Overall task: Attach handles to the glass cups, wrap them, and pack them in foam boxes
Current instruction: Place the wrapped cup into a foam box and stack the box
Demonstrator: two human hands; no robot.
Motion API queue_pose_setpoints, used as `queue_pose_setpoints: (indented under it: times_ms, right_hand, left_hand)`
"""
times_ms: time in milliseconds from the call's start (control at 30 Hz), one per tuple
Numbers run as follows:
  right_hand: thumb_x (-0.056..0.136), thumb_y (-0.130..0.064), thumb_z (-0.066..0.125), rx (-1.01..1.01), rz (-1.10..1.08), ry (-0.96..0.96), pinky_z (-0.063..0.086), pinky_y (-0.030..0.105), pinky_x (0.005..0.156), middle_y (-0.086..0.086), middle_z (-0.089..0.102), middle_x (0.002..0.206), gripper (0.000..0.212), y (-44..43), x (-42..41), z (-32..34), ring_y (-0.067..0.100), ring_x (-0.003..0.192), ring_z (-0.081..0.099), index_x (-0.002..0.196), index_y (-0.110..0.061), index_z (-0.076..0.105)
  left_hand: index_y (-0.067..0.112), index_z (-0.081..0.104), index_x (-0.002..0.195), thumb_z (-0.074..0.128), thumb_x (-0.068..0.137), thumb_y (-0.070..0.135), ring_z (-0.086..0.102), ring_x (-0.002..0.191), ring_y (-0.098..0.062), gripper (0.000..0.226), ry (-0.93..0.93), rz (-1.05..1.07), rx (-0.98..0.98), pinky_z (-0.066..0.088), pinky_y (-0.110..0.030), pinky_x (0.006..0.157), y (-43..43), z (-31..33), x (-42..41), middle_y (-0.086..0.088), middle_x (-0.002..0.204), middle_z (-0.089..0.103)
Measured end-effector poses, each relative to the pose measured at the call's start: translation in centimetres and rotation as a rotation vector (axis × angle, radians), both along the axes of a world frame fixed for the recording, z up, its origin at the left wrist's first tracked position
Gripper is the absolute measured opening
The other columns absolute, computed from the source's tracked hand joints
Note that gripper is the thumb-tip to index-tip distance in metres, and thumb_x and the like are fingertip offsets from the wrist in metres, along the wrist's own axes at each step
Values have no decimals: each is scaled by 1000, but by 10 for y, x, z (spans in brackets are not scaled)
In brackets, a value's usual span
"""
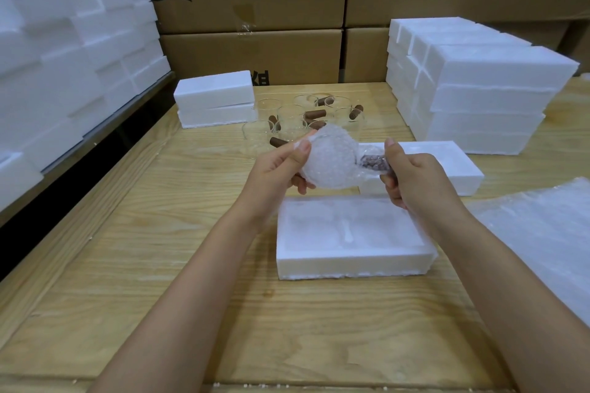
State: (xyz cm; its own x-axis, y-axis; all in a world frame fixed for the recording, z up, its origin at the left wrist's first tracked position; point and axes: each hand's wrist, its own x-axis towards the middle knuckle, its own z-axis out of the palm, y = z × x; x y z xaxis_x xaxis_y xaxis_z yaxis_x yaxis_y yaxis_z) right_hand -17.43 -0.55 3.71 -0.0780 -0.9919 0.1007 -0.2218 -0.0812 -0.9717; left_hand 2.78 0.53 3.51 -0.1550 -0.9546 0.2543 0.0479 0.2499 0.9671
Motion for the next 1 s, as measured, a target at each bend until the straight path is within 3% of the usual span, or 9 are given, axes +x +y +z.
queue_pose_setpoints:
  times_ms: [67,133,233,300,400,533,733,900,1000]
  right_hand:
    - [95,-50,44,2,-5,17,34,21,46,-2,45,50,56,0,0,0,8,38,35,51,-16,44]
    - [95,-50,44,1,3,25,32,14,40,-9,45,44,54,-1,0,-1,5,36,35,55,-14,45]
    - [95,-52,42,11,60,25,29,11,38,-13,42,40,52,-1,-3,0,4,36,34,62,-12,48]
    - [94,-54,41,22,119,9,28,13,39,-13,39,41,52,0,-5,1,5,38,33,64,-12,49]
    - [93,-56,41,33,196,11,26,15,38,-10,38,45,51,1,-8,1,7,40,33,66,-14,51]
    - [96,-50,40,14,232,41,29,14,37,-8,44,48,47,3,-8,1,7,41,38,66,-14,48]
    - [99,-41,40,-72,125,181,35,15,40,-6,51,56,40,1,-5,-1,3,40,44,68,-16,44]
    - [99,-39,40,-141,99,272,42,21,52,-6,52,63,35,2,-2,-3,6,52,49,71,-19,48]
    - [98,-38,42,-155,145,282,37,27,57,-13,50,55,37,2,-3,-2,2,50,42,66,-21,46]
  left_hand:
    - [18,66,111,52,91,40,54,68,-10,33,-16,7,-6,45,-23,59,1,2,0,-4,115,67]
    - [17,62,121,56,92,35,53,75,-13,35,-32,0,-15,47,-24,64,2,4,1,1,128,61]
    - [25,54,130,57,83,24,56,81,-11,47,-38,-34,-34,51,-26,63,6,8,5,3,104,65]
    - [25,56,130,60,78,18,61,92,-16,52,-46,-53,-63,54,-29,56,9,9,9,0,115,62]
    - [30,57,126,71,68,20,62,91,-32,61,-63,-74,-81,57,-35,52,12,7,12,-12,124,56]
    - [35,59,121,71,64,21,65,94,-30,60,-51,-98,-57,59,-40,60,12,3,16,-4,124,57]
    - [42,57,120,69,78,-12,51,128,-10,69,-135,-22,-105,55,-28,84,6,-3,12,14,139,51]
    - [38,59,116,65,76,-20,54,126,-12,70,-125,-17,-116,56,-35,89,6,1,14,10,138,52]
    - [46,63,110,73,71,-13,58,120,-16,72,-190,-21,-105,57,-38,86,9,10,25,8,135,54]
